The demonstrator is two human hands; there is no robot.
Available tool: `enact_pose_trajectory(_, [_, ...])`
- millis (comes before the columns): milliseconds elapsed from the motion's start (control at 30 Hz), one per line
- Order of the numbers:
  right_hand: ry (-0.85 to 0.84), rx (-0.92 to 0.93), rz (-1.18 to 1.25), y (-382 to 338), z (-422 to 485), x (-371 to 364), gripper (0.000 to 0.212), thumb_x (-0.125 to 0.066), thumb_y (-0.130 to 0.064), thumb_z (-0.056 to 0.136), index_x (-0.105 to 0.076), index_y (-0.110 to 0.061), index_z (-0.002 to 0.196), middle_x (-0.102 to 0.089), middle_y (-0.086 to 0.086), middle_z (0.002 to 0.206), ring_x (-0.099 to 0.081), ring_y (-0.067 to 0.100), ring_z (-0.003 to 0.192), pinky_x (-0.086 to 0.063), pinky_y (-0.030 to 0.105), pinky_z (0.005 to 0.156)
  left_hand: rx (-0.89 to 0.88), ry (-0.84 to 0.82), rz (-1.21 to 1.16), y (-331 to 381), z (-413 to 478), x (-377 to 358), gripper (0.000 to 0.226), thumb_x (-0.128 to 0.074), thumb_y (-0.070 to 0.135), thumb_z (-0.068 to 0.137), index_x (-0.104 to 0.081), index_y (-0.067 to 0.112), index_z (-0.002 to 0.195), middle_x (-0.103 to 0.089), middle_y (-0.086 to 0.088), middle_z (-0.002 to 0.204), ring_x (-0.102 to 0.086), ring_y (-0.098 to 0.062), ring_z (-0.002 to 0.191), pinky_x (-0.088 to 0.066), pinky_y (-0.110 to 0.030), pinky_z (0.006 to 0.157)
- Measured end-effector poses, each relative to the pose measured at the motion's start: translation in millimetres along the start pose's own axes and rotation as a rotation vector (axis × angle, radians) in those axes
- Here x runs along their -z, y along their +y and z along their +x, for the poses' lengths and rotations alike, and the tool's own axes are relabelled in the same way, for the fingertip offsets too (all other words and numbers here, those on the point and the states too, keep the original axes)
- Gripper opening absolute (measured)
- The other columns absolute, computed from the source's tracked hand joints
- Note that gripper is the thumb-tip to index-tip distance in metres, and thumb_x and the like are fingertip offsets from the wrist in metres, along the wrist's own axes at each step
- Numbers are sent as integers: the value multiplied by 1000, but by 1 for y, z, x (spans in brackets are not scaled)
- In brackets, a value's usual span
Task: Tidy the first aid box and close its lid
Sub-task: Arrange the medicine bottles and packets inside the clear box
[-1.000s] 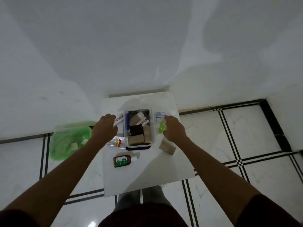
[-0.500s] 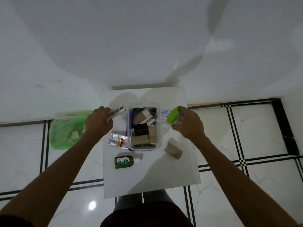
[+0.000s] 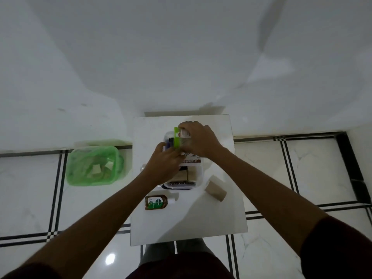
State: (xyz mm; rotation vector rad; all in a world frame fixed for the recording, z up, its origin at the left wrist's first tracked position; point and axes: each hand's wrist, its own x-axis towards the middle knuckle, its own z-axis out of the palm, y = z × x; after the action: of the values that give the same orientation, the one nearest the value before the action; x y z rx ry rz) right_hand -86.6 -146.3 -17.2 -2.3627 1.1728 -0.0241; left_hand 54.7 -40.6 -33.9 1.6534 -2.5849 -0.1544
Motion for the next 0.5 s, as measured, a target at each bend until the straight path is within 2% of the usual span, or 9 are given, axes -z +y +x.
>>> enact_pose_trajectory(100, [81,66,-99,6,-4,-19,48,-70,-26,72,-59,-14,117,-63,7,120,-57,28,109,-46,44,81,17,-1,3,0,4,-10,18,-74,15,67,-71,15,85,-74,-4,84,-68,-26,86,-46,-52,91])
enact_pose_trajectory(200, [157,68,-180,11,-9,-31,42,-73,-27,68,-66,-17,108,-64,9,115,-59,29,104,-46,41,73,97,-31,20,1,4,-17,14,-76,16,65,-71,20,78,-74,1,81,-66,-24,87,-44,-54,89])
enact_pose_trajectory(400, [172,47,-214,17,-16,-41,43,-71,-30,76,-63,-14,115,-59,16,127,-56,34,112,-48,43,80,204,-3,-4,8,5,-28,10,-78,19,64,-72,17,72,-68,-5,92,-63,-28,90,-44,-47,79])
enact_pose_trajectory(500, [136,33,-256,18,-20,-44,48,-69,-32,80,-58,-12,122,-53,19,135,-53,37,116,-49,45,84,215,-34,-1,8,8,-27,14,-81,25,62,-72,19,72,-66,-5,89,-63,-26,88,-43,-51,81])
